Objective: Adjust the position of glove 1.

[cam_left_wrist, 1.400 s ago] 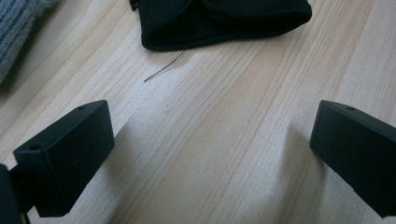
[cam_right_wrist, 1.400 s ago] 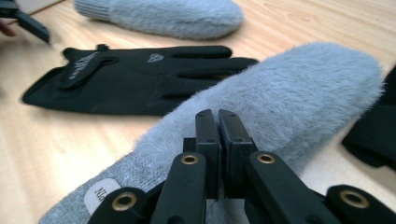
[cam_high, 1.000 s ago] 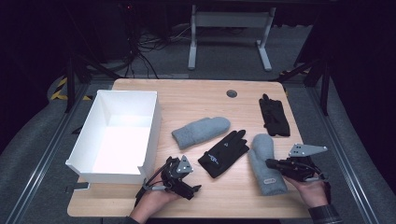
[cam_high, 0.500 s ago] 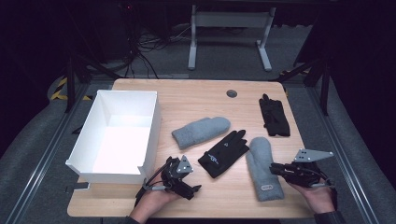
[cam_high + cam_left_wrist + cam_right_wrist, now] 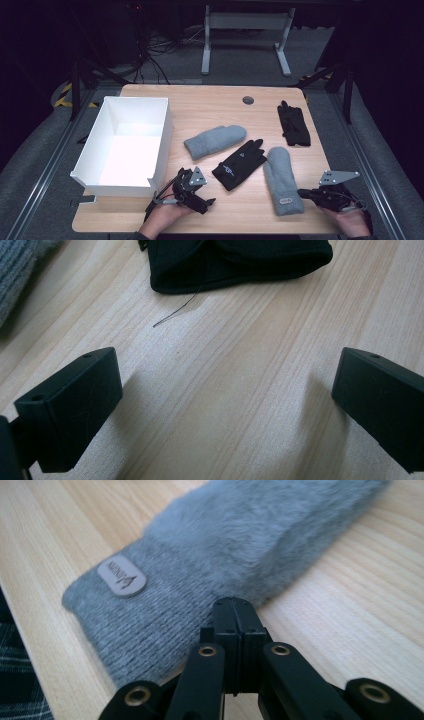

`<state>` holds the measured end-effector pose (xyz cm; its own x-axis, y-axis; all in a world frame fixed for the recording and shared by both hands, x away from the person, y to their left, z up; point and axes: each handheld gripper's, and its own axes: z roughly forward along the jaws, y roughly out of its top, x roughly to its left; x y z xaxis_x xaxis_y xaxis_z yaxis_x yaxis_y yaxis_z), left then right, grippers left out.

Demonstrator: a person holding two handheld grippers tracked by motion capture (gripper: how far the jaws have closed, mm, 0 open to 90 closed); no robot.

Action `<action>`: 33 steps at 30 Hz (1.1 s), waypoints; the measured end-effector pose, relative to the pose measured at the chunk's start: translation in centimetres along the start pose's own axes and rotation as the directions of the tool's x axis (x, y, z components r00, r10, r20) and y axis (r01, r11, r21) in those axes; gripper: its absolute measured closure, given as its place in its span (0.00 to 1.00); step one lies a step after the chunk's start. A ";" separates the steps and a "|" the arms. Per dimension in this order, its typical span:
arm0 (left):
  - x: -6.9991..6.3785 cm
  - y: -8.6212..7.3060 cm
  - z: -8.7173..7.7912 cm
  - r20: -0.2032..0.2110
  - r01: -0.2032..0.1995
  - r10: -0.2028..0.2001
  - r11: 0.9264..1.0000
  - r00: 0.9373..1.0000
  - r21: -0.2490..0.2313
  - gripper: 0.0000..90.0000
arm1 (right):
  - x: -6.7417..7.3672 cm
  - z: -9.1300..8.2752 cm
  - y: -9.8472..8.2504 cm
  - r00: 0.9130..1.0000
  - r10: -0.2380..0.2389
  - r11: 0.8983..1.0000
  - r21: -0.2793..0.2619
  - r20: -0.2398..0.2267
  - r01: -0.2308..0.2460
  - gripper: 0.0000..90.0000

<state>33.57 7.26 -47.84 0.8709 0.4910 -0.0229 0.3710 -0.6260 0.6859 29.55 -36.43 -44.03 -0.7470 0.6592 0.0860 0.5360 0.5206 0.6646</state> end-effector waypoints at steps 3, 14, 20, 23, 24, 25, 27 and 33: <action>0.0 0.0 0.0 0.000 0.000 0.000 1.000 1.000 0.000 0.00 | 0.3 0.1 0.0 1.000 -0.009 1.000 0.005 -0.016 0.009 1.00; -0.1 0.0 0.0 0.002 -0.001 0.000 1.000 1.000 0.002 0.00 | 2.8 2.2 2.1 0.985 -0.107 0.994 0.010 -0.137 0.109 1.00; -0.1 0.0 0.0 0.002 -0.001 0.001 1.000 1.000 0.002 0.00 | 3.8 3.2 3.3 0.976 -0.140 0.990 0.005 -0.170 0.143 1.00; -0.1 0.0 0.0 0.002 0.000 0.000 1.000 1.000 0.002 0.00 | 4.4 4.0 4.2 0.969 -0.163 0.986 0.002 -0.186 0.166 1.00; -0.1 0.0 0.0 0.002 -0.001 0.001 1.000 1.000 0.002 0.00 | 4.6 4.2 4.5 0.967 -0.168 0.985 0.002 -0.192 0.171 1.00; -0.1 0.0 0.0 0.002 -0.001 0.001 1.000 1.000 0.002 0.00 | 4.8 4.5 4.7 0.964 -0.176 0.984 0.001 -0.197 0.180 1.00; -0.1 0.0 0.0 0.002 -0.001 0.001 1.000 1.000 0.002 0.00 | 5.2 5.0 5.2 0.960 -0.188 0.981 0.006 -0.207 0.193 1.00; -0.1 0.0 0.0 0.002 -0.001 0.001 1.000 1.000 0.002 0.00 | 6.3 6.4 6.5 0.946 -0.220 0.973 0.008 -0.238 0.229 1.00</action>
<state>33.55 7.19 -47.84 0.8719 0.4890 -0.0240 0.3707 -0.6274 0.6848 30.88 -25.45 -43.91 -0.9184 0.3796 0.1116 0.3538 0.6617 0.6610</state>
